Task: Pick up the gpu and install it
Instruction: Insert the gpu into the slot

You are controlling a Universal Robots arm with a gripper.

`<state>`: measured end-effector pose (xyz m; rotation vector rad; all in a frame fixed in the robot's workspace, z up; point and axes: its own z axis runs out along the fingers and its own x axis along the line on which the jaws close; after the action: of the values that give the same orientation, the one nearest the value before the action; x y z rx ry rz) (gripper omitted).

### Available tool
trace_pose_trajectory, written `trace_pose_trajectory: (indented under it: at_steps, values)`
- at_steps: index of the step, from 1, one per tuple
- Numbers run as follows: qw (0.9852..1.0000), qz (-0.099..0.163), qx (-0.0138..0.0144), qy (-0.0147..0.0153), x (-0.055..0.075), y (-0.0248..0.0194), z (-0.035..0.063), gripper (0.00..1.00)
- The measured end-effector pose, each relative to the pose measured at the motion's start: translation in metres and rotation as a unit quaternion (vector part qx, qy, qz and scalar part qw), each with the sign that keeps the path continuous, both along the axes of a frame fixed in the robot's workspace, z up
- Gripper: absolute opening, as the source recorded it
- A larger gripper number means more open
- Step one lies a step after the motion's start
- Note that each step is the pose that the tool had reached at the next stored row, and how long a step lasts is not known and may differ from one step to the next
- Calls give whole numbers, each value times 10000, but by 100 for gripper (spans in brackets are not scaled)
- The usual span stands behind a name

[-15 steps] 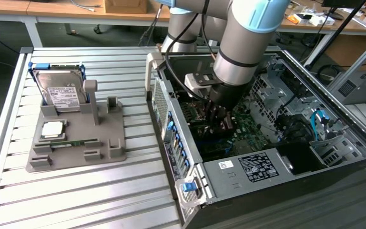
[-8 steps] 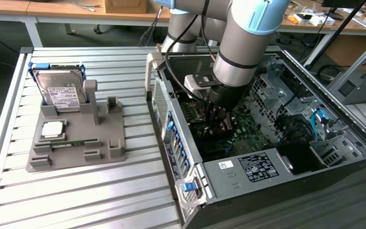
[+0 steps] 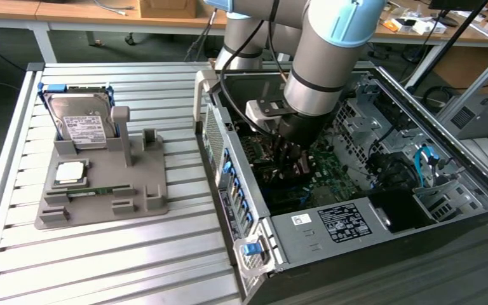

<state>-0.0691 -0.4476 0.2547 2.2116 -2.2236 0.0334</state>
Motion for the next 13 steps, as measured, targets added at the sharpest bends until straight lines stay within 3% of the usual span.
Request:
trace_pose_trajectory:
  at_steps: [13]
  values:
    - [10000,10,0,0,-16,-4,-3,27]
